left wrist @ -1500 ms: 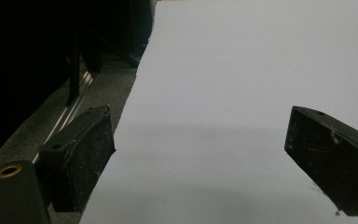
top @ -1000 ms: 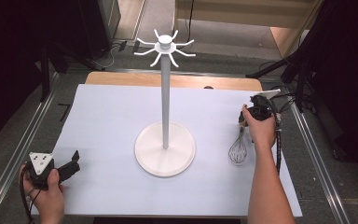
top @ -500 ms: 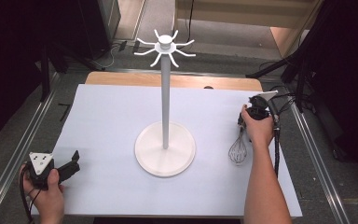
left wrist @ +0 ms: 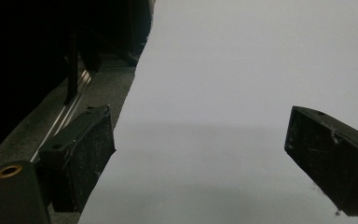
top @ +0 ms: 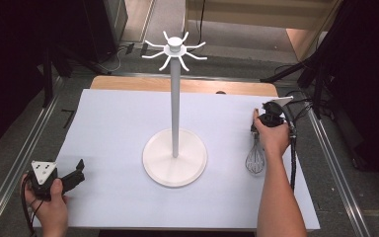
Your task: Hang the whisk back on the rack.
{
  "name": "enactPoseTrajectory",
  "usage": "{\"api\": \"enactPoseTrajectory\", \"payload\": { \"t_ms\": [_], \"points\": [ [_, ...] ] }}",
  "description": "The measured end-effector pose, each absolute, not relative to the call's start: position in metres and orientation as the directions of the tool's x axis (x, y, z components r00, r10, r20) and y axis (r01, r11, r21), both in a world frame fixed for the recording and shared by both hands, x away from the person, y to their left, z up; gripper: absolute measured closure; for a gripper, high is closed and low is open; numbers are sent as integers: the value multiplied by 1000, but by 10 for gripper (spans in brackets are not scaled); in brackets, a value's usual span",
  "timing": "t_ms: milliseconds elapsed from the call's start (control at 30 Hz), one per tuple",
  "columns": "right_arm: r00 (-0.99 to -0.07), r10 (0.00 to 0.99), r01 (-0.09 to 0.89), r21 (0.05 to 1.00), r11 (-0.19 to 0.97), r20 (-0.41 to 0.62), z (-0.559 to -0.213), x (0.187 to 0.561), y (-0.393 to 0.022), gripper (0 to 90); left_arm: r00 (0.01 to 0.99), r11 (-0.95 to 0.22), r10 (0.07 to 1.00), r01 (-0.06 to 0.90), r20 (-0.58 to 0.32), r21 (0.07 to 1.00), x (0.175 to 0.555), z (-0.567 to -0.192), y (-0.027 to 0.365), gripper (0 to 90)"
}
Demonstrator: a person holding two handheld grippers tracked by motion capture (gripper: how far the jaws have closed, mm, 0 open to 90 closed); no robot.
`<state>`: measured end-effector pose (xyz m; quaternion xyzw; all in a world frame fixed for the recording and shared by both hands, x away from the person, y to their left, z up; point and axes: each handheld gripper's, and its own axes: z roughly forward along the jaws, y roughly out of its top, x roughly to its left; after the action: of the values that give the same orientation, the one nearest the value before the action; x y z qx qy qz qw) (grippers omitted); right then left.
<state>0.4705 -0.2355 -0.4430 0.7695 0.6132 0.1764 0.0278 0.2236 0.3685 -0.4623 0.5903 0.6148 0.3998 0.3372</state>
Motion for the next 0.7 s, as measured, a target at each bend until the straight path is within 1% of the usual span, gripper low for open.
{"api": "enactPoseTrajectory", "payload": {
  "t_ms": [67, 167, 300, 367, 467, 500, 600, 700],
  "points": [
    [161, 955, 935, 271, -228, 250, -438, 469, -235, 705, -77, -16, 995, 456, 57, 890, 224, -462, 368, 90],
    [154, 952, 929, 290, -231, 263, -433, 466, -235, 706, -78, -17, 995, 456, 59, 890, 224, -462, 368, 90],
    [136, 957, 924, 316, -216, 257, -429, 463, -234, 706, -76, -18, 995, 456, 59, 890, 224, -463, 368, 90],
    [113, 959, 918, 341, -201, 261, -425, 460, -232, 706, -75, -18, 995, 458, 59, 889, 224, -462, 368, 90],
    [91, 959, 917, 352, -186, 268, -421, 459, -229, 707, -76, -18, 995, 457, 59, 889, 224, -463, 368, 90],
    [62, 962, 909, 384, -165, 267, -417, 456, -225, 707, -77, -18, 995, 458, 59, 889, 224, -462, 368, 90],
    [45, 962, 903, 400, -155, 270, -414, 454, -222, 707, -76, -18, 995, 459, 59, 888, 224, -462, 368, 90],
    [6, 962, 881, 454, -134, 273, -406, 449, -218, 707, -75, -18, 995, 458, 58, 889, 224, -463, 368, 90]
  ]
}}
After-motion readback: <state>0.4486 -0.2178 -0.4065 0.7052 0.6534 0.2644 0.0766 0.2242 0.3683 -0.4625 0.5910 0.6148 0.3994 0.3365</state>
